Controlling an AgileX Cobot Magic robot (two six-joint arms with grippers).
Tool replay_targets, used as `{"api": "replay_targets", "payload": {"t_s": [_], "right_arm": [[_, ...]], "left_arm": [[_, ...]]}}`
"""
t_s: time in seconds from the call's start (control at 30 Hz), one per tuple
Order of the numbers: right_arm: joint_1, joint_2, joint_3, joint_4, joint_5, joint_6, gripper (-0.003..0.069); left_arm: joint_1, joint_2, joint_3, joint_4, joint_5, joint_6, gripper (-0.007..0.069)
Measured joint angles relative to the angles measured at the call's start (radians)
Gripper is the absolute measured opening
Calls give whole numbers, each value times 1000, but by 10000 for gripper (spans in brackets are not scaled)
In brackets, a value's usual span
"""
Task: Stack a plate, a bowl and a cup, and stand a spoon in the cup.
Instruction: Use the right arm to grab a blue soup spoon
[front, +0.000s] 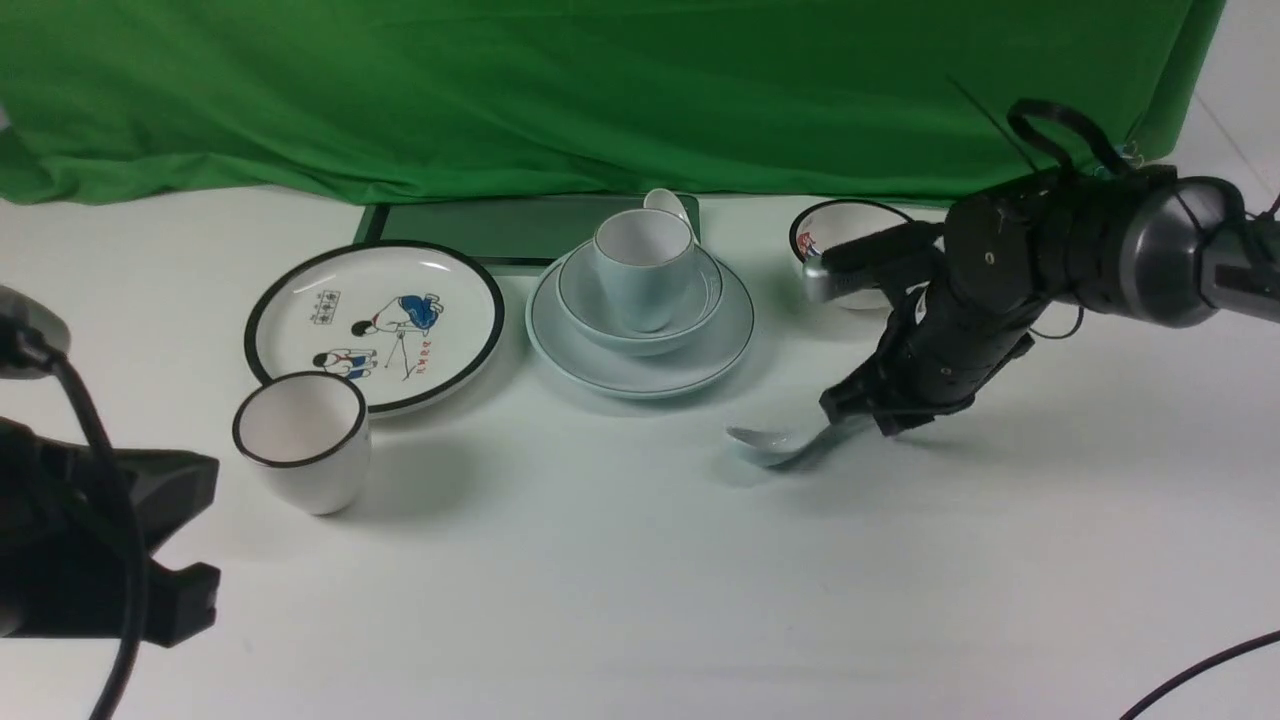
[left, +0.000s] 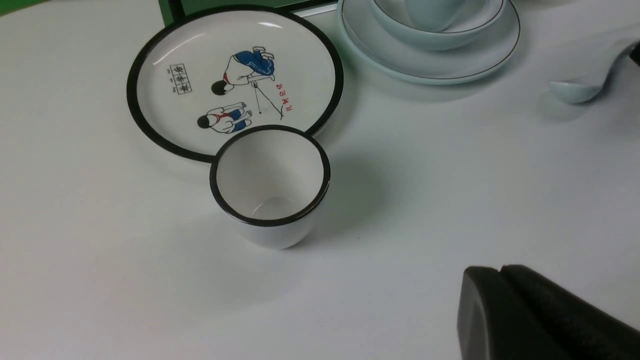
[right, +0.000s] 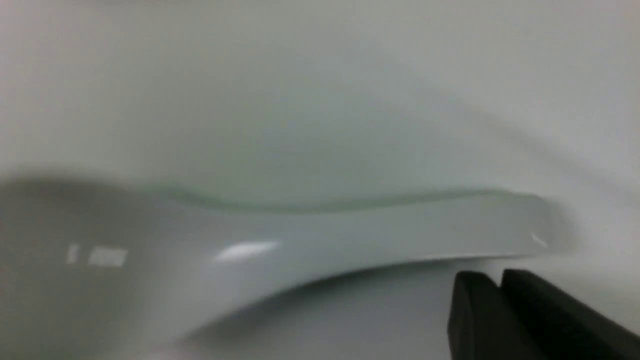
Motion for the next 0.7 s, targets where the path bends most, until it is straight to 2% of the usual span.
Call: {"api": "replay_targets", "payload": {"t_s": [0.1,0.2,0.27,0.47,0.57,0.7], "right_arm": [[-27,0,-15,1,-39,101,192],[-28,0,-44,43,28,122,268],[-28,0,-63,123,91,122,313],[-26,0,-66,325,80,113,385],[-17,8,-71,353,-5,120,451],[-1,42,-73,364,-49,150,465]], "left_arm": [[0,0,0,0,-1,0,-36],[0,0,0,0,-3,0,-34],[0,0,0,0,-5,0,-33],[0,0,0,0,-16,0,-31],[0,0,0,0,-22,0,-31],[0,0,0,-6,-23,0,-31]]}}
